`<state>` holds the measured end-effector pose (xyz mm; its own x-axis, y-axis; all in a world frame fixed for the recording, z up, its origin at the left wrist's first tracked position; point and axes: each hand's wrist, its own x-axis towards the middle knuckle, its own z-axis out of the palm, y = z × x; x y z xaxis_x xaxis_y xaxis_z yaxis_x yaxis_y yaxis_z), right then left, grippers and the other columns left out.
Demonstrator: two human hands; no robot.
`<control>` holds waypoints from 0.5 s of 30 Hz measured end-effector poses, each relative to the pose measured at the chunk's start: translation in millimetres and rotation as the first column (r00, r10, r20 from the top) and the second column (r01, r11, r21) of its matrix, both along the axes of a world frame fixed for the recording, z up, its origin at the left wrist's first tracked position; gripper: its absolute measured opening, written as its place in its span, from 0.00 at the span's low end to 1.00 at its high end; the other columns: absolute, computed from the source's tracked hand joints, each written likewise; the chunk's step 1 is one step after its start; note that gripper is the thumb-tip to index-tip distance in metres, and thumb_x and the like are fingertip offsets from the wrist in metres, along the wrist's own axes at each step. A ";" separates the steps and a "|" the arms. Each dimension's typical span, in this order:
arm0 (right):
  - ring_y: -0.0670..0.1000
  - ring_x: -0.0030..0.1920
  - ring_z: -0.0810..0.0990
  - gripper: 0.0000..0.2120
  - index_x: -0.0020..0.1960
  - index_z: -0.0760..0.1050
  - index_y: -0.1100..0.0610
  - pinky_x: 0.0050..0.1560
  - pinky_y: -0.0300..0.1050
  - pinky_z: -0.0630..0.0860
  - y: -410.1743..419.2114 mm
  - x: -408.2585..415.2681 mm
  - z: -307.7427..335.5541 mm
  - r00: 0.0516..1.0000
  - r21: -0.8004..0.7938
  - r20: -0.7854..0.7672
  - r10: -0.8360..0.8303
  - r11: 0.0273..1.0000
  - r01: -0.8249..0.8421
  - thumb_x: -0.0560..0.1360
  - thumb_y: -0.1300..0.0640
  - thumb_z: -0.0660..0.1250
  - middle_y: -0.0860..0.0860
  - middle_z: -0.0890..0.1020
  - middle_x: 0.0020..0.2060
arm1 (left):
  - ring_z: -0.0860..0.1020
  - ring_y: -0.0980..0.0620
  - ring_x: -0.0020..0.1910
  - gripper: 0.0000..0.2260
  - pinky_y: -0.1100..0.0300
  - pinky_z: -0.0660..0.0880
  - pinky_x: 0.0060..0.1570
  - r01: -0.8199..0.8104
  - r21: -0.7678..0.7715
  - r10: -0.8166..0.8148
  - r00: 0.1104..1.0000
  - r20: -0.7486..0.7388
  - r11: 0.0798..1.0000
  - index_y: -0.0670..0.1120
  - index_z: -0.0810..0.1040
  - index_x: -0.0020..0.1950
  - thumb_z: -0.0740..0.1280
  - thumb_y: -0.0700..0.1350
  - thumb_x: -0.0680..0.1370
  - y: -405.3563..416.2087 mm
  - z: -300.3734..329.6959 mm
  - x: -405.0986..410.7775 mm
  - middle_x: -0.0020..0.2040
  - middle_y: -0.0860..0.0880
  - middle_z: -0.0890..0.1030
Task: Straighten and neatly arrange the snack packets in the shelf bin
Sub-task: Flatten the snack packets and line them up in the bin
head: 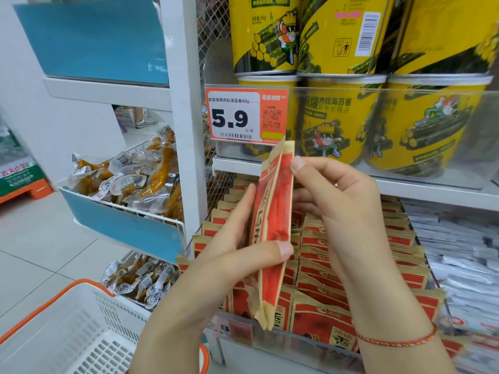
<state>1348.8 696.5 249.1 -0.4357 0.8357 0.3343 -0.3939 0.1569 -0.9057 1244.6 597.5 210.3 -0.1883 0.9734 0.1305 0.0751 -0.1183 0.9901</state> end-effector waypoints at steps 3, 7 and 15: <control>0.47 0.29 0.81 0.07 0.44 0.81 0.61 0.34 0.38 0.79 3.0 1.6 -2.1 0.997 -0.001 0.064 0.034 0.999 -0.034 0.76 0.60 0.66 0.52 0.84 0.32 | 0.77 0.57 0.63 0.47 0.50 0.77 0.60 -0.072 -0.020 0.073 0.997 0.017 0.997 0.68 0.57 0.75 0.75 0.58 0.60 4.3 -4.3 -8.8 0.67 0.63 0.74; 0.47 0.30 0.81 0.11 0.41 0.80 0.58 0.36 0.39 0.79 4.3 4.2 -3.2 0.970 0.012 0.213 0.114 0.993 -0.119 0.77 0.54 0.64 0.52 0.84 0.33 | 0.80 0.50 0.61 0.45 0.44 0.77 0.60 -0.320 0.120 0.293 0.935 0.201 0.940 0.63 0.62 0.75 0.76 0.55 0.60 10.4 -5.3 -12.0 0.61 0.54 0.80; 0.48 0.35 0.83 0.13 0.41 0.82 0.57 0.40 0.38 0.79 -1.2 3.1 -7.7 0.770 0.101 0.535 0.347 0.879 -0.466 0.64 0.48 0.71 0.47 0.84 0.33 | 0.79 0.54 0.51 0.40 0.59 0.75 0.45 -0.583 0.159 0.486 0.774 0.405 0.796 0.55 0.64 0.76 0.74 0.50 0.64 13.2 -7.3 -25.1 0.55 0.50 0.79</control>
<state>1351.9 695.3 241.4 -0.8707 0.4739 0.1315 0.0178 0.2976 -0.9545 1219.5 610.7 203.0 -0.7458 0.6367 0.1961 -0.1158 -0.4137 0.9030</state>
